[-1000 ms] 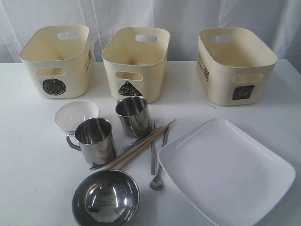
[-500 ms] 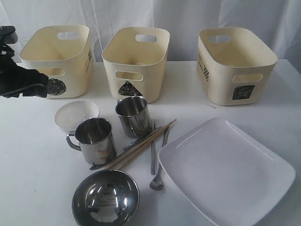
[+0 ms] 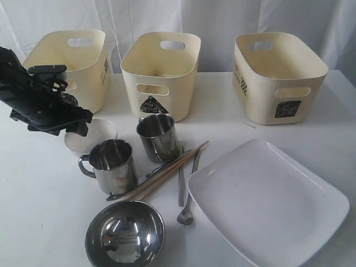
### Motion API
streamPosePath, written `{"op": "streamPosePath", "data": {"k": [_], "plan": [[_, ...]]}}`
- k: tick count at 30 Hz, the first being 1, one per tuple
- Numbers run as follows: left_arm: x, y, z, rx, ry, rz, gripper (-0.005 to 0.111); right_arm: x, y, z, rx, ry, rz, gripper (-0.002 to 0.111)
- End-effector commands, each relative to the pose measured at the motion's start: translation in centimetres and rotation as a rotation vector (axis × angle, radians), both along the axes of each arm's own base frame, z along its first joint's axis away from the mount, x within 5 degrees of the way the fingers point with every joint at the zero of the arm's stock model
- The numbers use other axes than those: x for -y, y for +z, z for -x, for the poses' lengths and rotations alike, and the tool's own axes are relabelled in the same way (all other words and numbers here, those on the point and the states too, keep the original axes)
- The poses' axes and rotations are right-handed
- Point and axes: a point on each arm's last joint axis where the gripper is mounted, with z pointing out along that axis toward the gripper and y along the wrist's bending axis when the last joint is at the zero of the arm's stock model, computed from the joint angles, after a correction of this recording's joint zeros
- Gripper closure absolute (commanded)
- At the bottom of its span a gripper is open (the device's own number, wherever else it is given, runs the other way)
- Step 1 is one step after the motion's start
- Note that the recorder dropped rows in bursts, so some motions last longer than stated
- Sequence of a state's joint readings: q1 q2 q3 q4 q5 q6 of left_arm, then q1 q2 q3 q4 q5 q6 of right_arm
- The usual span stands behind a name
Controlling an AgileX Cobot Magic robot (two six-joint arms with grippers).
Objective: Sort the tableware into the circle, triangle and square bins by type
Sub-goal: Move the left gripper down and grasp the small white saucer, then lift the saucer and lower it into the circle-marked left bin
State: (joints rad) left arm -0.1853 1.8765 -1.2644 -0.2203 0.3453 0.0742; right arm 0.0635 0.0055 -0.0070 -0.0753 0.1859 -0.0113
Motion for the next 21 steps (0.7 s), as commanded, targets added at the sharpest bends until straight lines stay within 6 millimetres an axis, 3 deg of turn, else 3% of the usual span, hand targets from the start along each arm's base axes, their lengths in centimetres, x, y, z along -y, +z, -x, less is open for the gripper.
{"op": "streamPosePath", "data": {"k": [1, 3, 5, 9, 10, 14, 21], "plan": [[0.3, -1.6, -0.1, -0.060, -0.001, 0.007, 0.037, 0.0, -0.1, 0.0, 0.005, -0.005, -0.003, 0.108], [0.3, -2.2, -0.3, -0.072, 0.000, 0.003, 0.040, 0.0, -0.1, 0.0, 0.005, -0.005, -0.003, 0.108], [0.3, -2.8, -0.3, -0.088, -0.001, 0.001, 0.052, 0.0, -0.1, 0.0, 0.005, -0.005, -0.003, 0.108], [0.3, -3.3, -0.1, -0.123, -0.006, -0.002, 0.101, 0.0, -0.1, 0.0, 0.005, -0.005, -0.003, 0.108], [0.3, -3.0, -0.1, -0.116, -0.015, -0.004, 0.106, 0.0, -0.1, 0.0, 0.005, -0.005, -0.003, 0.108], [-0.3, -0.9, 0.2, -0.061, -0.045, -0.049, 0.106, 0.0, -0.1, 0.0, 0.005, -0.005, -0.003, 0.108], [-2.3, 5.3, 2.2, 0.044, -0.072, -0.125, 0.106, 0.0, -0.1, 0.0, 0.005, -0.005, -0.003, 0.108]]}}
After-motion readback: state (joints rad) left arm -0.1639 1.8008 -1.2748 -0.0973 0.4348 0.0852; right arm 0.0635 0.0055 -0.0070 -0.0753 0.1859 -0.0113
